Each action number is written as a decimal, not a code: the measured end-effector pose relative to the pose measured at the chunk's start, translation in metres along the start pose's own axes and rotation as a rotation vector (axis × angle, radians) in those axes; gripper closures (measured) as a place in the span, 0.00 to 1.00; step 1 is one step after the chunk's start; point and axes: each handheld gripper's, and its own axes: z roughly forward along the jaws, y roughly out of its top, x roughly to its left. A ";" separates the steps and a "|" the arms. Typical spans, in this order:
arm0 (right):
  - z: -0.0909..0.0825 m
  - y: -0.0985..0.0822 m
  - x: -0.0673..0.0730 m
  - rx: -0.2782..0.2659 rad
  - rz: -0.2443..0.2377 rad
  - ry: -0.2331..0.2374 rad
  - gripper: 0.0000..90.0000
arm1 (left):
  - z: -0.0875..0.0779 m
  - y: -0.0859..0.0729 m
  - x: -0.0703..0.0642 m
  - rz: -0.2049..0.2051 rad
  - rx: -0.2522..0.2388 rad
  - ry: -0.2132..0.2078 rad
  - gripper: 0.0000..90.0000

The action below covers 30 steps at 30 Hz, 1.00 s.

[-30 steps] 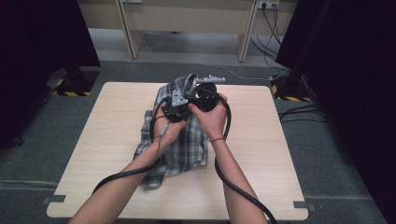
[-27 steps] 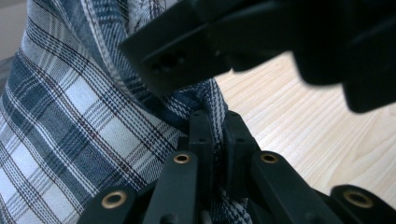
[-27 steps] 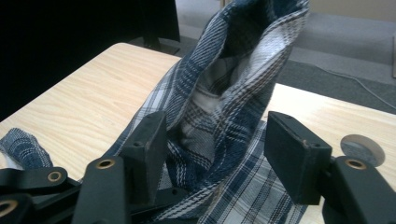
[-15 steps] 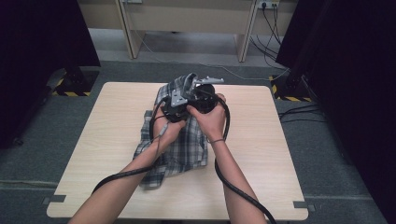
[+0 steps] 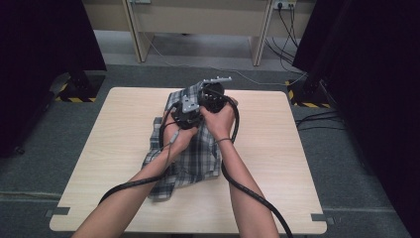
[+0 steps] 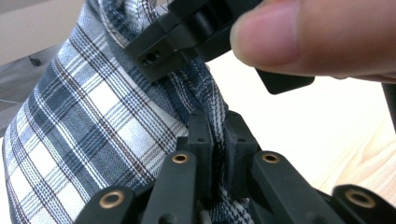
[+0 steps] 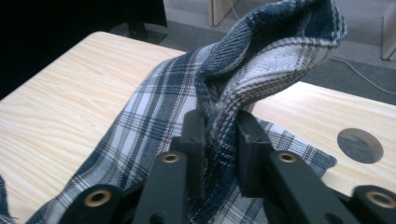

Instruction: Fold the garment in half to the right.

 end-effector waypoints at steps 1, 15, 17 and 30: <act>0.001 0.000 -0.001 0.002 0.000 -0.005 0.88 | 0.001 0.000 0.000 -0.002 -0.005 -0.002 0.90; 0.020 -0.021 -0.032 0.065 0.072 -0.026 0.89 | -0.042 0.007 0.028 -0.016 -0.053 -0.046 0.61; 0.024 -0.027 -0.036 0.081 0.081 -0.033 0.88 | -0.048 0.002 0.038 -0.019 -0.046 -0.027 0.60; 0.042 -0.049 -0.050 0.147 0.108 -0.085 0.86 | -0.045 -0.054 0.082 -0.089 0.108 -0.012 0.54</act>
